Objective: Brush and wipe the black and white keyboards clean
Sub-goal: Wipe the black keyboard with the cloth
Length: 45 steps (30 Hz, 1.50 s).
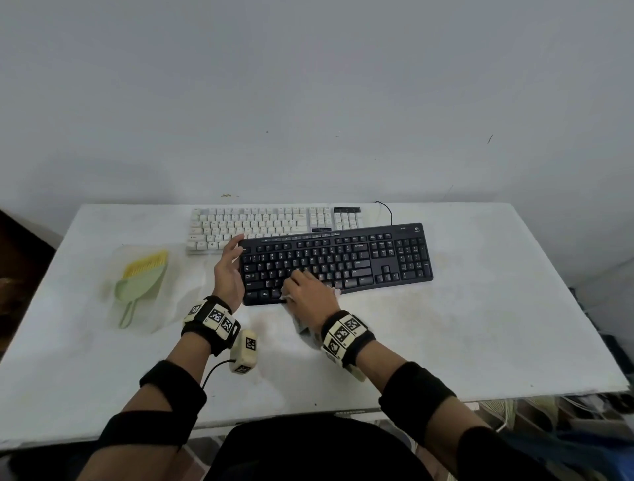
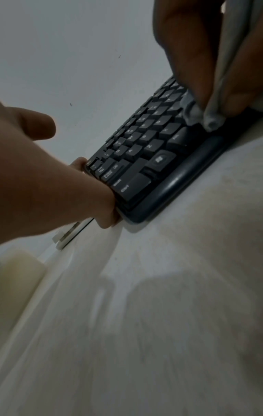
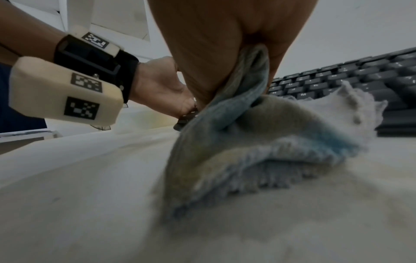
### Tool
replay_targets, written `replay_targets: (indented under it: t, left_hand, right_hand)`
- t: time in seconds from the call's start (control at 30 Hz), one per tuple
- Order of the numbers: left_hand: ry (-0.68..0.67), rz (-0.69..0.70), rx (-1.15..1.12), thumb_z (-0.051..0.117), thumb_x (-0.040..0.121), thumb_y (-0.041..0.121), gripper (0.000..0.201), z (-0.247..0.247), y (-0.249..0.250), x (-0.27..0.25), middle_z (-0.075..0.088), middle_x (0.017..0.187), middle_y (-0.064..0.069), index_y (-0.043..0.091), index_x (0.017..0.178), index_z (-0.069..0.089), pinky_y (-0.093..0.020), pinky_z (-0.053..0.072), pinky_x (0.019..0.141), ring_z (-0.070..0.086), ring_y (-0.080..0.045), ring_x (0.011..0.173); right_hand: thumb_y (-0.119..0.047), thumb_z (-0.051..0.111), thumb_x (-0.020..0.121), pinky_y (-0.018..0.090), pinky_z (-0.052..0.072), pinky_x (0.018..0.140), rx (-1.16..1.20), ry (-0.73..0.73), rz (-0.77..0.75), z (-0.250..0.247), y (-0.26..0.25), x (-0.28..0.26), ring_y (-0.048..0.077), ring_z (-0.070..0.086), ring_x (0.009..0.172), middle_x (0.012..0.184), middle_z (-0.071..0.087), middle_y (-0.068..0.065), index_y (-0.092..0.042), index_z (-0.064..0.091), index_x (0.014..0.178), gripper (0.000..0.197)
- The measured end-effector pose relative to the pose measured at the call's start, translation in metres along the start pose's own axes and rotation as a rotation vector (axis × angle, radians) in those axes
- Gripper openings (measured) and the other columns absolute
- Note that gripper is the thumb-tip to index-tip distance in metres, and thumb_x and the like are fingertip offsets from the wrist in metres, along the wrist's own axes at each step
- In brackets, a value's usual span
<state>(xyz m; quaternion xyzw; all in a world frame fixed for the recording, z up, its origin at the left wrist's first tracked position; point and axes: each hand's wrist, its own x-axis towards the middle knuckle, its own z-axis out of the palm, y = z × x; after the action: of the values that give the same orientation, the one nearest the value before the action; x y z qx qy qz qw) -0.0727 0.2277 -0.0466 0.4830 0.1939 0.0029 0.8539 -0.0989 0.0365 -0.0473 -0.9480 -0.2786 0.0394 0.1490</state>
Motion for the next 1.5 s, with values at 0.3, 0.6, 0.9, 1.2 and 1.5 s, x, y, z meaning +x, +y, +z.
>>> replay_targets:
  t: [0.3, 0.6, 0.9, 1.2, 1.5]
  left_hand:
    - [-0.001, -0.008, 0.006, 0.062, 0.083, 0.028, 0.039, -0.002, 0.002, 0.000, 0.063, 0.121, -0.003, 0.028, 0.121, 0.065, -0.040, 0.048, 0.098, 0.057, -0.021, 0.112]
    - [-0.013, -0.007, 0.010, 0.057, 0.090, 0.024, 0.035, -0.003, 0.000, 0.000, 0.062, 0.120, -0.003, 0.028, 0.124, 0.063, -0.039, 0.048, 0.096, 0.057, -0.019, 0.110]
    - [-0.010, -0.012, 0.000, 0.054, 0.094, 0.019, 0.031, -0.004, 0.001, 0.002, 0.062, 0.123, -0.003, 0.026, 0.124, 0.063, -0.041, 0.047, 0.101, 0.058, -0.019, 0.111]
    - [-0.002, -0.019, -0.007, 0.048, 0.100, 0.014, 0.029, -0.001, 0.002, 0.002, 0.064, 0.113, 0.000, 0.026, 0.123, 0.062, -0.035, 0.050, 0.091, 0.061, -0.015, 0.102]
    - [0.004, -0.009, 0.012, 0.051, 0.098, 0.016, 0.029, -0.004, 0.000, 0.004, 0.063, 0.118, -0.002, 0.027, 0.121, 0.064, -0.038, 0.049, 0.099, 0.058, -0.018, 0.109]
  right_hand:
    - [-0.024, 0.066, 0.094, 0.037, 0.056, 0.086, 0.081, 0.043, 0.150, -0.014, 0.060, -0.023, 0.014, 0.054, 0.094, 0.107, 0.057, -0.002, -0.016, 0.062, 0.102, 0.012]
    - [-0.022, 0.061, 0.095, 0.034, 0.053, 0.083, 0.177, 0.167, 0.070, -0.001, 0.017, -0.025, 0.015, 0.054, 0.097, 0.106, 0.059, -0.002, -0.015, 0.067, 0.099, 0.010]
    - [-0.017, 0.067, 0.091, 0.034, 0.053, 0.080, 0.124, 0.161, 0.333, -0.016, 0.080, -0.048, 0.017, 0.057, 0.091, 0.098, 0.060, -0.004, -0.016, 0.069, 0.090, 0.003]
    - [-0.017, 0.063, 0.096, 0.031, 0.051, 0.079, 0.120, 0.151, 0.198, -0.014, 0.066, -0.040, 0.016, 0.054, 0.090, 0.101, 0.057, -0.001, -0.012, 0.067, 0.095, 0.006]
    - [-0.013, 0.071, 0.087, 0.026, 0.037, 0.069, 0.083, 0.237, 0.473, -0.040, 0.130, -0.068, 0.021, 0.056, 0.081, 0.097, 0.056, 0.002, -0.010, 0.065, 0.087, 0.007]
